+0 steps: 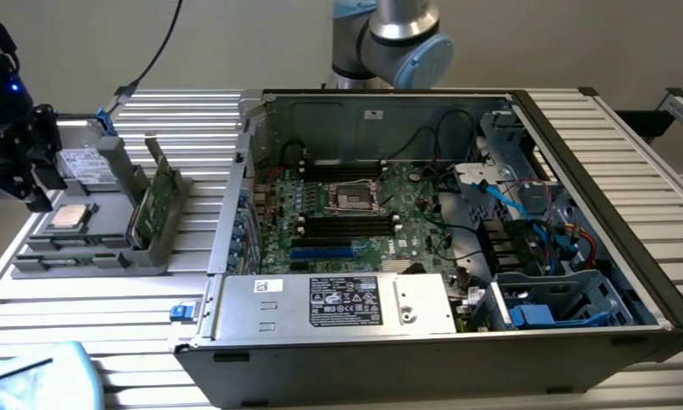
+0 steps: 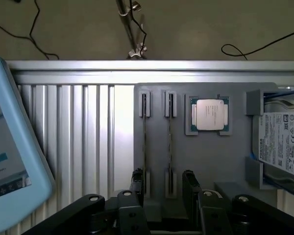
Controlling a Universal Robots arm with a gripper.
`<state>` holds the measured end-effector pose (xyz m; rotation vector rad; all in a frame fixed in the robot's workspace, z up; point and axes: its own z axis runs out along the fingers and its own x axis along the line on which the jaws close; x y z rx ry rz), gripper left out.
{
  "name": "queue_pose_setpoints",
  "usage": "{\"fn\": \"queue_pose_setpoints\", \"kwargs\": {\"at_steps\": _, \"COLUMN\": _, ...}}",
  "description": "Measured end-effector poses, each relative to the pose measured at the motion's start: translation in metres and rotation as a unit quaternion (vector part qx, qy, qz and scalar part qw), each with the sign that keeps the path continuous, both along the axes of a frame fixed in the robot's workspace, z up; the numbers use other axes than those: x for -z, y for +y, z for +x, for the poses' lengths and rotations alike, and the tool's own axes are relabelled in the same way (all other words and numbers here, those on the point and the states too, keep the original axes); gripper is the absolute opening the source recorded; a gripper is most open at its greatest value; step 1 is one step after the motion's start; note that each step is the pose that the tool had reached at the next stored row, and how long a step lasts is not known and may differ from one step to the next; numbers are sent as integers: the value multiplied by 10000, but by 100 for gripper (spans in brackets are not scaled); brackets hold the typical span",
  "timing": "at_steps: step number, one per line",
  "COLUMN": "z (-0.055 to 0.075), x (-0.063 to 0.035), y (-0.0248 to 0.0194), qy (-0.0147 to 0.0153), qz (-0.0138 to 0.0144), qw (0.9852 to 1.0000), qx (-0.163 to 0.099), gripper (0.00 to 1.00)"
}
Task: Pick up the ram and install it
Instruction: 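Pick up the ram and move it above insertion slot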
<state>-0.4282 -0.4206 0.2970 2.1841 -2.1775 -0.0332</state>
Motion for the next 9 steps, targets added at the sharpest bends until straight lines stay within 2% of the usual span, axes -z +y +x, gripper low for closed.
{"fn": "queue_pose_setpoints", "kwargs": {"at_steps": 9, "z": -15, "x": 164, "y": -30, "qy": 4, "qz": 2, "qw": 9998, "qx": -214, "gripper": 45}}
